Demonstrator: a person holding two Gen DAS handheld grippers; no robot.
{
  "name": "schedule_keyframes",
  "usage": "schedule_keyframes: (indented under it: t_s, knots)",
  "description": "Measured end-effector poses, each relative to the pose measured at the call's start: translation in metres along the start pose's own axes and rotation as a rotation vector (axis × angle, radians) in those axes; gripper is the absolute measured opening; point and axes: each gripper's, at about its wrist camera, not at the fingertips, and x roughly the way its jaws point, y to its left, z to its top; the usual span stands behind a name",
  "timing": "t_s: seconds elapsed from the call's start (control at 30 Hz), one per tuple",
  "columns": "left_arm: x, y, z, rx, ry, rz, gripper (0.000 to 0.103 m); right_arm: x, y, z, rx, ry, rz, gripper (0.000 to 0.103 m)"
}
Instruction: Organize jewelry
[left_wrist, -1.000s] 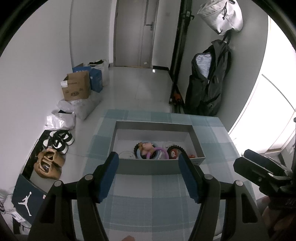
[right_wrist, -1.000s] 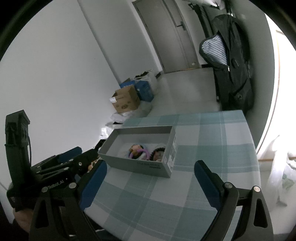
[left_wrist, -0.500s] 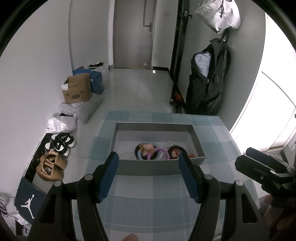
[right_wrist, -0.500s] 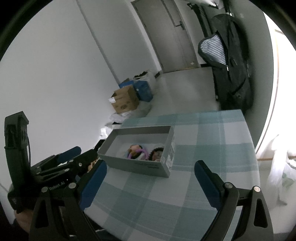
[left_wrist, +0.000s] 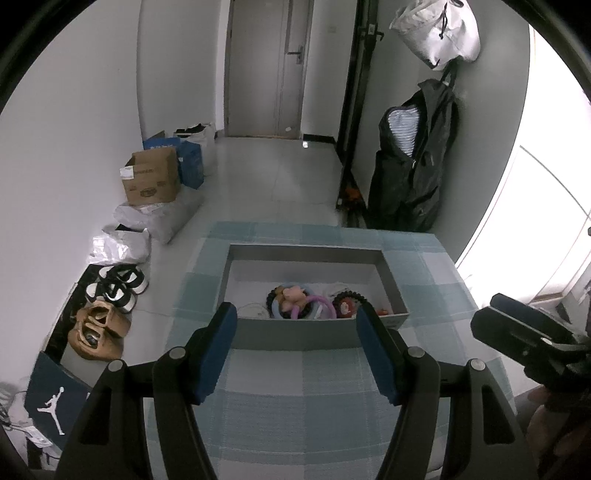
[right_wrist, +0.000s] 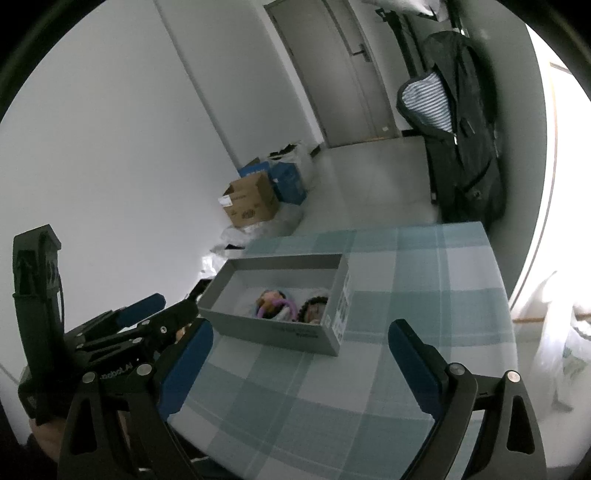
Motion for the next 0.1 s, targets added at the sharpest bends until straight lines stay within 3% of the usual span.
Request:
schedule_keyframes:
  t_s: [0.1]
  knots:
    - [0.0018, -0.0039, -0.0003, 0.003, -0.003, -0.006, 0.062, 0.0016, -0.0012, -0.0007, 0.001, 0.005, -0.002, 0.097]
